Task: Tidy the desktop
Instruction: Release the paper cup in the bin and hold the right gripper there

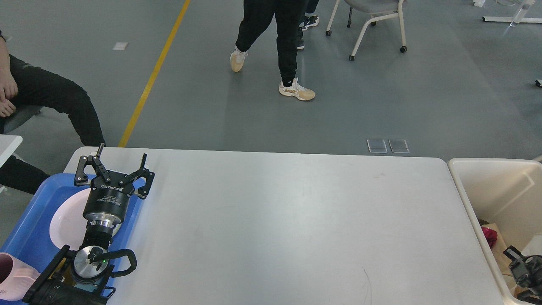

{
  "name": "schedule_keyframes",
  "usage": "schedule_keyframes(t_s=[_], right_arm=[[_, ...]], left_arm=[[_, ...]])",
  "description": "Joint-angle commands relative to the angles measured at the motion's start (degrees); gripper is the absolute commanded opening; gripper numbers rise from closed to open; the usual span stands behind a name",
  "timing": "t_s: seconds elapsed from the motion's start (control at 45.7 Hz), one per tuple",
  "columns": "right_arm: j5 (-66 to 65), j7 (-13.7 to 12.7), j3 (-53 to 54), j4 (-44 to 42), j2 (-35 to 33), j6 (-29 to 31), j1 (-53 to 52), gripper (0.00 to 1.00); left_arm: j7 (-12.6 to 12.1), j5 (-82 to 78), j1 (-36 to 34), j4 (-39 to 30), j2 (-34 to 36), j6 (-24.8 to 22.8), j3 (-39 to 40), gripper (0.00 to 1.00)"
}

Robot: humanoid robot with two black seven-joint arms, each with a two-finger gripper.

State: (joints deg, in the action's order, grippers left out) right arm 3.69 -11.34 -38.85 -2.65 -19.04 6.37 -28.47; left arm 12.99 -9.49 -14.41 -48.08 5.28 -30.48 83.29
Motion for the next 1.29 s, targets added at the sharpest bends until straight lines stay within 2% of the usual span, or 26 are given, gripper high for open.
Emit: schedule_keyframes(t_s=[0.0, 0.066, 0.088, 0.504, 0.635, 0.657, 0.679, 0.723, 0.788, 0.876, 1.073, 1.182, 1.27], right_arm=[[0.0, 0.0, -0.1, 0.0, 0.4, -1.4, 0.3, 0.15], [0.0, 0.1, -0.2, 0.0, 0.4, -4.8, 0.4, 0.88], [0.0, 0.1, -0.4, 0.1, 0.5, -6.0, 0.3, 1.0], [0.0, -0.1, -0.4, 0.7, 0.8, -6.8, -0.2, 1.0], [0.5, 1.0, 1.0, 0.8, 0.4, -7.3, -1.8, 1.0], [1.1, 1.6, 2.0, 0.9, 0.3, -7.3, -2.8, 1.0], [4.3, 4.7, 6.4, 1.3, 0.2, -7.1, -5.3, 1.0], [7.9, 7.7, 11.8, 1.3, -0.2, -6.8, -6.9, 1.0], [13.1, 9.9, 21.1, 1.4, -1.9, -6.6, -9.0, 1.0], [15.1, 10.2, 32.2, 3.5, -3.0, -6.5, -14.3, 1.0], [15.0, 10.8, 40.1, 15.2, -9.2, -6.5, -22.3, 1.0], [15.0, 12.5, 50.6, 16.4, -9.2, -6.5, -23.5, 1.0], [15.0, 12.6, 54.2, 17.8, -8.5, -6.4, -24.8, 1.0]], left_arm=[[0.0, 0.0, 0.0, 0.0, 0.0, 0.1, -0.1, 0.96], [0.0, 0.0, 0.0, 0.0, 0.0, 0.1, 0.0, 0.96], [0.0, 0.0, 0.0, 0.0, 0.0, 0.0, 0.0, 0.96], [0.0, 0.0, 0.0, 0.0, 0.0, 0.1, -0.1, 0.96], [0.0, 0.0, 0.0, 0.0, -0.1, 0.1, 0.0, 0.96], [0.0, 0.0, 0.0, 0.0, 0.0, 0.0, -0.1, 0.96], [0.0, 0.0, 0.0, 0.0, -0.1, 0.0, 0.0, 0.96], [0.0, 0.0, 0.0, 0.0, 0.0, 0.0, 0.0, 0.96], [-0.1, 0.0, 0.0, 0.0, 0.0, 0.0, -0.1, 0.96], [-0.1, 0.0, 0.0, 0.0, -0.1, 0.0, 0.0, 0.96], [0.0, 0.0, 0.0, 0.0, -0.1, 0.1, -0.1, 0.96], [0.0, 0.0, 0.0, 0.0, 0.0, 0.1, -0.1, 0.96], [0.0, 0.0, 0.0, 0.0, 0.0, 0.1, -0.1, 0.96]])
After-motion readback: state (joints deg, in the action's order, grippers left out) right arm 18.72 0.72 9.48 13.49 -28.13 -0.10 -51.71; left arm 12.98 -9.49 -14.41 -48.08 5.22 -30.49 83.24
